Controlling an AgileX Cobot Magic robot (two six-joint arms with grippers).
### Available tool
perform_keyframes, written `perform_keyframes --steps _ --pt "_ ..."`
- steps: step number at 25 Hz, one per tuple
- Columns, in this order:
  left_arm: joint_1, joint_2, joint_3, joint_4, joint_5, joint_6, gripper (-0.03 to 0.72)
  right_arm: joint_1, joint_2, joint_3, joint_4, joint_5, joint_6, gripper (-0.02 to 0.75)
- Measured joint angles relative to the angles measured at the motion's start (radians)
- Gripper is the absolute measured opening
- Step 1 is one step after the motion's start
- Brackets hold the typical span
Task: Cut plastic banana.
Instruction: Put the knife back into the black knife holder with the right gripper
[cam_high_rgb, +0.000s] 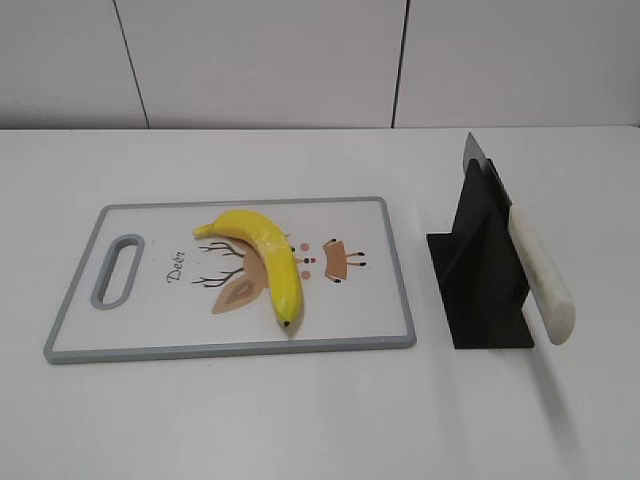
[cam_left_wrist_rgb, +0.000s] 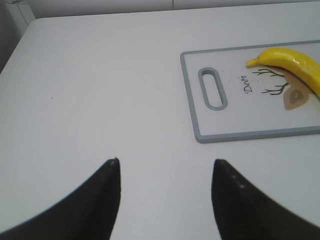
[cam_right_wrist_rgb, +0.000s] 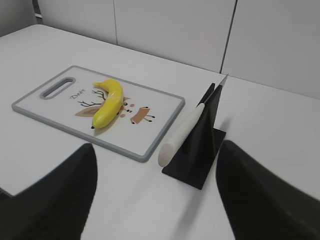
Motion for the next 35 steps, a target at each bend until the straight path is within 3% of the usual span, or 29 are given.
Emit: perform_keyframes --steps 12,19,25,35 --pt "0.000 0.000 0.000 0.000 0.000 0.000 0.539 -0.283 0.000 0.000 0.001 0.000 0.000 0.569" --pt "0.000 0.000 0.000 0.000 0.000 0.000 0.531 -0.295 0.000 0.001 0.012 0.004 0.002 0.569" --pt "0.000 0.000 0.000 0.000 0.000 0.000 0.525 -0.295 0.000 0.009 0.014 0.105 0.002 0.568" --pt "0.000 0.000 0.000 0.000 0.000 0.000 0.525 -0.295 0.000 0.030 -0.045 0.157 0.008 0.568"
